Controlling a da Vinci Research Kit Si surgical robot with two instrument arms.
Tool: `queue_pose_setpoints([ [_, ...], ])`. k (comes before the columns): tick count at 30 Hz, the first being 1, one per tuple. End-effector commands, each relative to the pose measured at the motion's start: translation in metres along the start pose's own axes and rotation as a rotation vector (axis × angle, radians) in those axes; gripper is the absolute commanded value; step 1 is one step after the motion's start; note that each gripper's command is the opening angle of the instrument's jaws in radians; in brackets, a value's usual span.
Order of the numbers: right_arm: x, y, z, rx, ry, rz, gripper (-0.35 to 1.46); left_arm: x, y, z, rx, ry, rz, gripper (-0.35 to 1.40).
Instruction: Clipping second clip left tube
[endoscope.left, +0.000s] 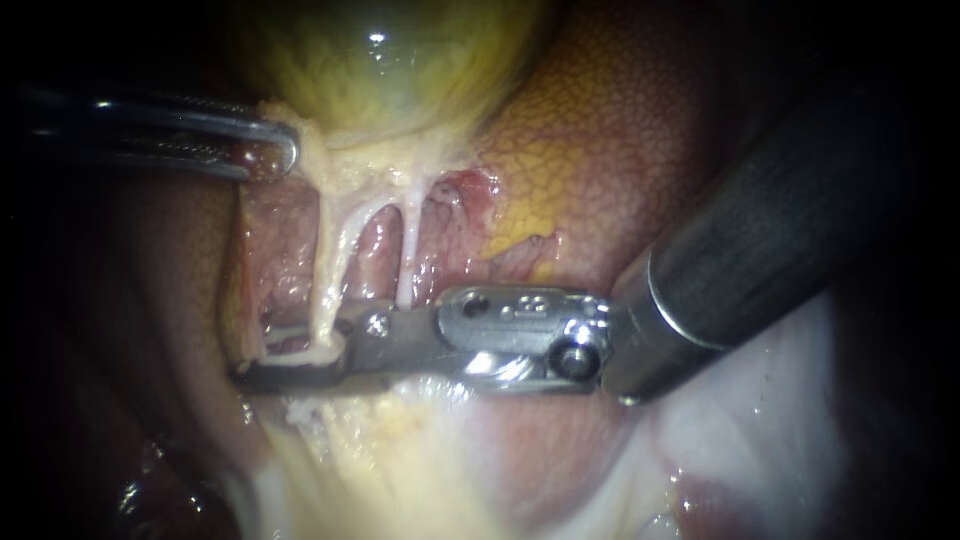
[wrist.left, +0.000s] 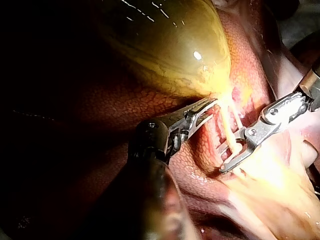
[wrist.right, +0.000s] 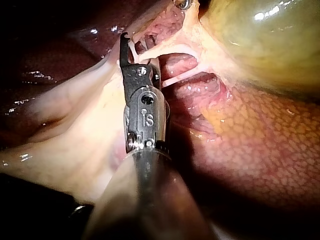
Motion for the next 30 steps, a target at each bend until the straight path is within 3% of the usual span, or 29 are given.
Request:
queue_pose_setpoints([
  [1,0.0,0.0,0.0,0.003,0.0,0.0,0.08,0.0,0.0,0.0,0.0,0.0,0.0,-0.35],
  [6,0.0,0.0003,-0.0001,0.039,0.005,0.001,0.38,0.0,0.0,0.0,0.0,0.0,0.0,-0.35],
  [10,-0.0003,0.0006,-0.0007,0.079,0.036,0.0,0.45,0.0,0.0,-0.0001,0.001,0.0,0.0,-0.35],
  [24,-0.0018,0.0045,-0.0056,0.106,0.04,-0.029,0.5,0.0001,0.0001,-0.0002,0.001,0.0,0.0,-0.35],
  [30,-0.0018,0.005,-0.006,0.197,0.085,-0.032,0.5,0.0001,0.0001,-0.0002,0.001,0.0,0.0,-0.35],
])
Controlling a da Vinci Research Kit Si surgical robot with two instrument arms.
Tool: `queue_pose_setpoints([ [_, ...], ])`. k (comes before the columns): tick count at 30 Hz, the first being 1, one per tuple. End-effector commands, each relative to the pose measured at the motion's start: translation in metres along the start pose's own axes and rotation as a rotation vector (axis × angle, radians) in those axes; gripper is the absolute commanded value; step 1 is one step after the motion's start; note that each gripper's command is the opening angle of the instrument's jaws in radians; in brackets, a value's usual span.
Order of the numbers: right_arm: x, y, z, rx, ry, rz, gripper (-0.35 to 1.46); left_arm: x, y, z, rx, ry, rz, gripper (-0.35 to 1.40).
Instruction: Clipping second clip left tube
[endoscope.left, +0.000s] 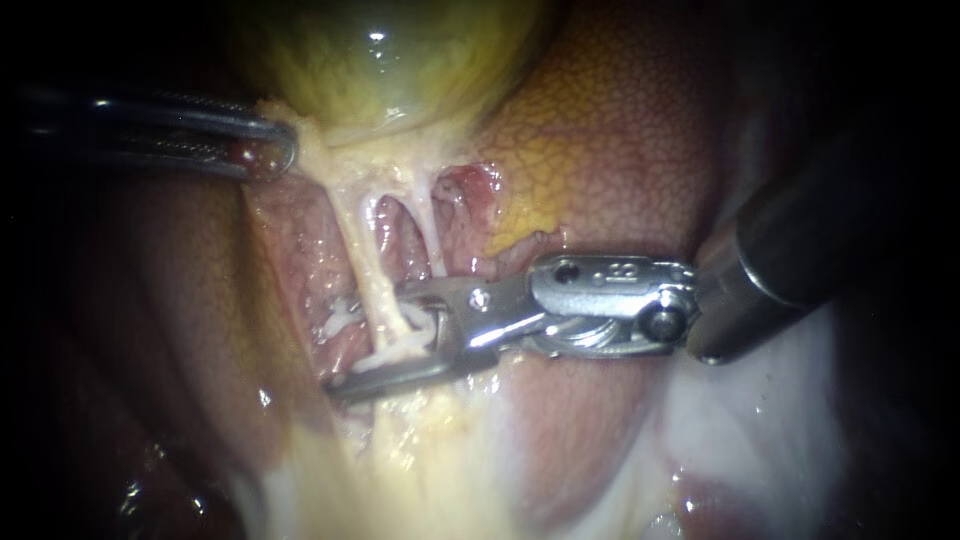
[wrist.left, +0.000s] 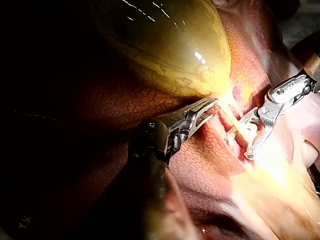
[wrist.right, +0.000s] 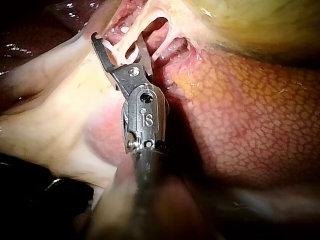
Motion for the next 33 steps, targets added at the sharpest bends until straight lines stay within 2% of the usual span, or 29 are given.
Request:
queue_pose_setpoints([
  [1,-0.0002,0.0,0.0001,0.02,0.011,-0.002,0.49,0.0,0.0,0.0,0.0,0.0,0.0,-0.35],
  [3,-0.0001,0.0001,0.0003,0.079,0.034,-0.011,0.49,0.0,0.0,0.0,0.0,0.0,0.0,-0.35],
  [9,-0.0002,0.0006,0.0005,0.257,0.125,0.069,0.48,0.0,0.0,0.0,0.0,0.0,0.0,-0.35],
  [13,-0.0003,0.0005,0.0004,0.356,0.139,0.094,0.45,0.0,0.0,0.0,0.0,0.0,0.0,-0.35],
  [15,-0.0002,0.0003,0.0003,0.389,0.159,0.112,0.45,0.0,0.0,0.0,0.0,0.0,0.0,-0.35],
  [21,0.0002,-0.0003,0.0002,0.434,0.169,0.119,0.43,0.0,0.0,0.0,0.0,0.0,0.0,-0.35],
  [27,0.0008,-0.0012,0.0001,0.444,0.168,0.122,0.38,0.0,0.0,0.0,0.0,0.0,0.0,-0.35],
  [33,0.0013,-0.0013,-0.0003,0.45,0.169,0.125,0.19,0.0,0.0,0.0,0.0,0.0,0.0,-0.35],
])
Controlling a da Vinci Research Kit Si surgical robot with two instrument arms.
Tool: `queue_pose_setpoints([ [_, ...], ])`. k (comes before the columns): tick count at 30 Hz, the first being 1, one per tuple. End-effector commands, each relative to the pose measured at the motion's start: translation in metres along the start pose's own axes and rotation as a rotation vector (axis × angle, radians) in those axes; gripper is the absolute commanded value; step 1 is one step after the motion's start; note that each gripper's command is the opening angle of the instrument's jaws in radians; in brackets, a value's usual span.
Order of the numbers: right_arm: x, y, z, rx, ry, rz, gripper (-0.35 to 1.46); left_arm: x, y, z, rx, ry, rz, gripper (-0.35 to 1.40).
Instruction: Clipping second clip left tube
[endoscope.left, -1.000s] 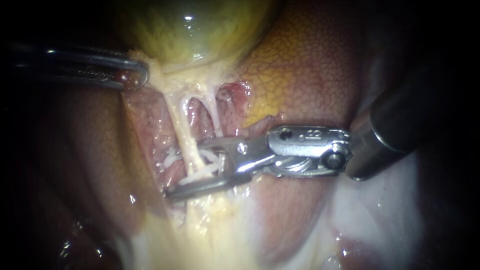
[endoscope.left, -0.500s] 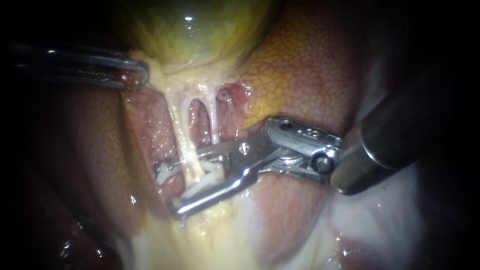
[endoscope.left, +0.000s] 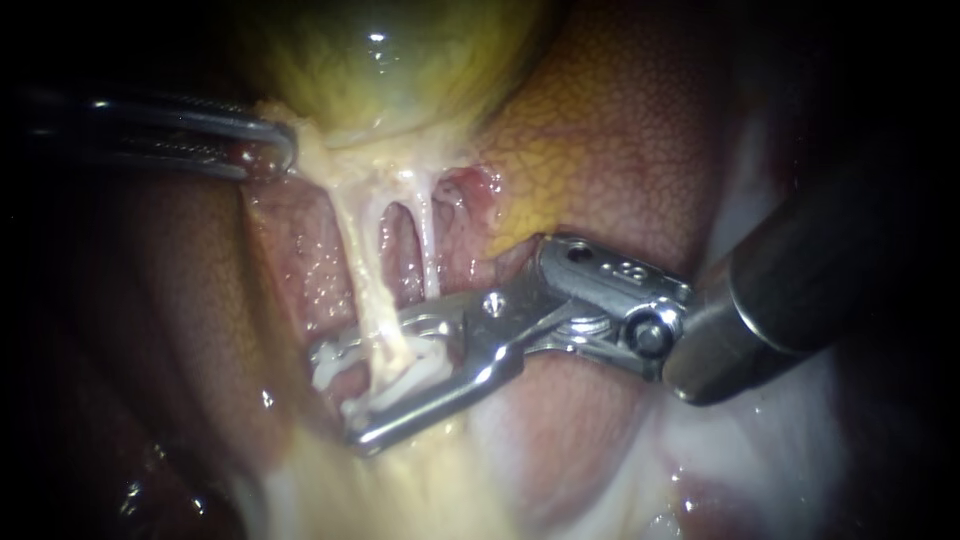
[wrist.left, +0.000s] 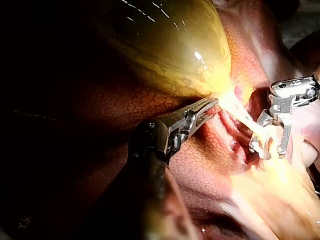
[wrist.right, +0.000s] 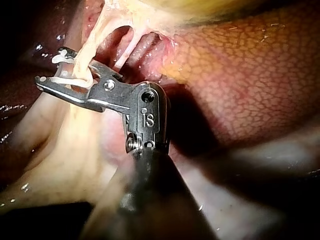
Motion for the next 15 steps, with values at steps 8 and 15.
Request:
queue_pose_setpoints([
  [8,0.0,0.0003,-0.0002,-0.014,0.005,0.029,-0.27,0.0,0.0,0.0,0.0,0.0,0.0,-0.35],
  [15,0.0,0.0011,-0.0002,-0.018,0.007,0.075,-0.35,0.0,0.0,0.0001,-0.001,0.0,0.0,-0.35],
])
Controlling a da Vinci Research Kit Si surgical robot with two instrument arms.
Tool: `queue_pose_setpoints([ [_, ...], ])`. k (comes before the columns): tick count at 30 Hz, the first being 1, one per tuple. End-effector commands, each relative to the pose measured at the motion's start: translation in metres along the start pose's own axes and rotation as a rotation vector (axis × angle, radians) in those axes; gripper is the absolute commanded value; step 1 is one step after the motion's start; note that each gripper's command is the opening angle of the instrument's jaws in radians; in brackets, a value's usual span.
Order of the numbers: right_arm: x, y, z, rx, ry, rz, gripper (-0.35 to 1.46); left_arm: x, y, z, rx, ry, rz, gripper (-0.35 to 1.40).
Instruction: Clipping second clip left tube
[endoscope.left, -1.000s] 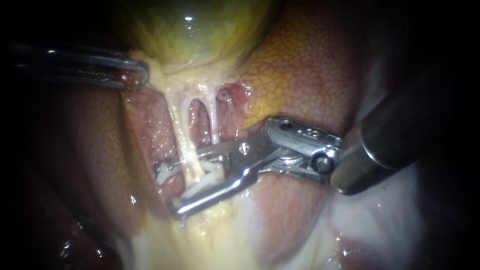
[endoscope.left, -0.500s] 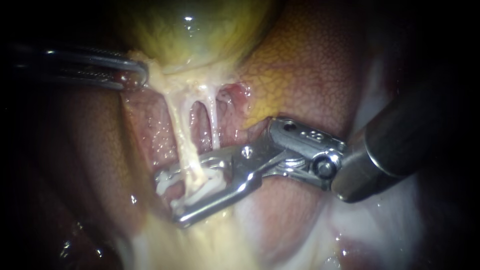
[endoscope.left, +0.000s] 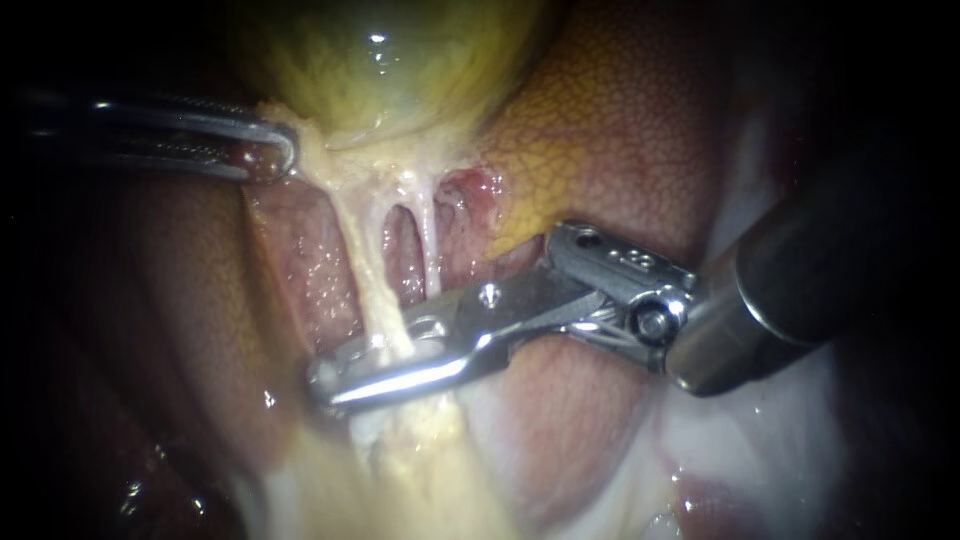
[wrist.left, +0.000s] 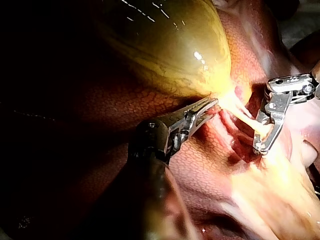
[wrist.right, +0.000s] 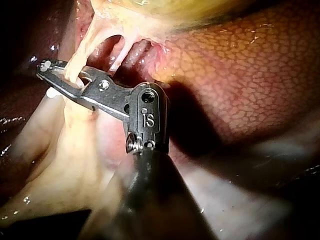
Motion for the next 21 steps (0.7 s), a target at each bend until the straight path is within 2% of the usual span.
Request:
queue_pose_setpoints([
  [1,-0.0003,0.0001,0.0,0.001,-0.001,-0.001,-0.35,0.0,0.0,0.0001,-0.001,0.0,-0.001,-0.35],
  [21,-0.0007,0.0002,0.0003,0.0,-0.003,0.014,-0.35,0.0,0.0001,0.0002,-0.001,0.0,-0.001,-0.35],
])
